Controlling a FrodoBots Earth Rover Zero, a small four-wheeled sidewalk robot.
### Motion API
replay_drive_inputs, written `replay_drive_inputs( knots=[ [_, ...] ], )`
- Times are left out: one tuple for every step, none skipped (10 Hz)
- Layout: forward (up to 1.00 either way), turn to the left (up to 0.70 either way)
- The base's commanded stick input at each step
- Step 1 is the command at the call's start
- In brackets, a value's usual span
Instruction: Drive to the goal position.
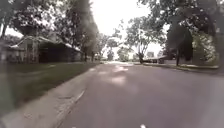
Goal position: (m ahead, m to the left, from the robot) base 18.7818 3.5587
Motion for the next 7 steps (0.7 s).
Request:
replay_drive_inputs(
  knots=[
    [1.00, 0.00],
    [1.00, 0.00],
    [1.00, 0.00],
    [1.00, 0.00],
    [1.00, 0.00],
    [1.00, 0.00],
    [1.00, 0.00]
  ],
)
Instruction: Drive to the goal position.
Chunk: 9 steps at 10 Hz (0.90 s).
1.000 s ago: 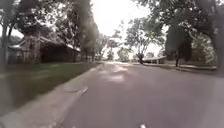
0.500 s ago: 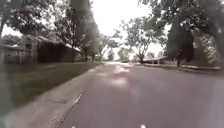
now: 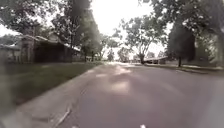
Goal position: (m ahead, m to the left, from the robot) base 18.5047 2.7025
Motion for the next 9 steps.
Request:
replay_drive_inputs(
  knots=[
    [1.00, 0.00],
    [1.00, 0.00],
    [1.00, 0.00],
    [1.00, 0.00],
    [1.00, 0.00],
    [1.00, 0.00],
    [1.00, 0.00],
    [1.00, 0.00],
    [1.00, 0.00]
  ],
)
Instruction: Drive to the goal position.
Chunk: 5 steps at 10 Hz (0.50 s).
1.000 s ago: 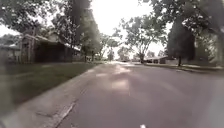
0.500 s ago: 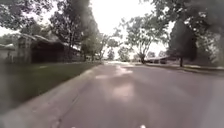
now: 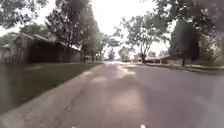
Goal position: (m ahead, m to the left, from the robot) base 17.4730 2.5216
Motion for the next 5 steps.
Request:
replay_drive_inputs(
  knots=[
    [1.00, 0.00],
    [1.00, 0.00],
    [1.00, 0.00],
    [1.00, 0.00],
    [1.00, 0.00]
  ],
)
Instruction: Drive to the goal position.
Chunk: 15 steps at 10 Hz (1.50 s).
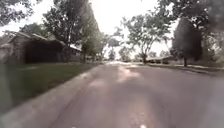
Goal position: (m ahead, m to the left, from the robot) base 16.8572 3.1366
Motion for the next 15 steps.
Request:
replay_drive_inputs(
  knots=[
    [1.00, 0.00],
    [1.00, 0.00],
    [1.00, 0.00],
    [1.00, 0.00],
    [1.00, 0.00],
    [1.00, 0.00],
    [1.00, 0.00],
    [1.00, 0.00],
    [1.00, 0.00],
    [1.00, 0.00],
    [1.00, 0.00],
    [1.00, 0.00],
    [1.00, 0.00],
    [1.00, 0.00],
    [1.00, 0.00]
  ],
)
